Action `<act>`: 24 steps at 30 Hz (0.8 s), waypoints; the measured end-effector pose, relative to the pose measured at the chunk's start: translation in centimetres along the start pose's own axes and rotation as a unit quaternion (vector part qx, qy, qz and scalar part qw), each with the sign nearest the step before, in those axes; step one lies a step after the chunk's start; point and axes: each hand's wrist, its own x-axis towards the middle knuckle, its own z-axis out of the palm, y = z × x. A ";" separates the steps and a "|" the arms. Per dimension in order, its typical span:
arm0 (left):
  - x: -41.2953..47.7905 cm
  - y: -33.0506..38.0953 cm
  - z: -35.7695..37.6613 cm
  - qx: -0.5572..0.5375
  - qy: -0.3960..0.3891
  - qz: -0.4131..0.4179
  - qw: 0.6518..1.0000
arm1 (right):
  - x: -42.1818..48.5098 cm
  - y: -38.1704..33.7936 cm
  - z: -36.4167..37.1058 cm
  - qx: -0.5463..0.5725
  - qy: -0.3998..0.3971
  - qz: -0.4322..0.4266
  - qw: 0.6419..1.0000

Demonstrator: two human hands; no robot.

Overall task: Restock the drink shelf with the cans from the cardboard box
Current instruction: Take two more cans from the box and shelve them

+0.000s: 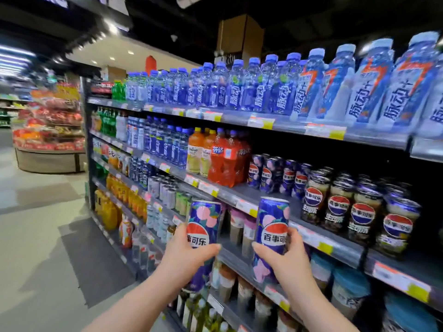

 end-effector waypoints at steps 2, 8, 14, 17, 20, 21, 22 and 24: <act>3.1 -0.1 0.7 -0.003 -0.008 0.005 1.000 | 3.7 0.3 0.2 -0.011 0.009 -0.005 1.000; 12.4 -0.1 3.4 -0.009 -0.044 0.024 0.999 | 12.9 1.7 1.2 -0.050 0.065 -0.021 0.996; 22.9 -0.3 5.9 -0.021 -0.123 0.049 0.991 | 22.1 3.3 1.0 -0.116 0.174 -0.032 0.977; 28.3 0.0 6.5 -0.011 -0.163 0.094 0.982 | 27.3 4.0 1.0 -0.141 0.230 -0.034 0.962; 32.5 0.1 6.8 0.003 -0.191 0.121 0.974 | 31.7 5.4 1.0 -0.121 0.283 -0.014 0.951; 33.7 0.1 6.9 0.009 -0.201 0.127 0.971 | 32.8 5.7 1.1 -0.123 0.298 -0.012 0.947; 34.8 0.1 7.1 0.012 -0.212 0.131 0.968 | 33.8 6.2 1.0 -0.129 0.309 -0.011 0.942; 36.7 -0.1 7.7 0.011 -0.227 0.128 0.965 | 35.6 6.9 0.8 -0.137 0.325 -0.008 0.936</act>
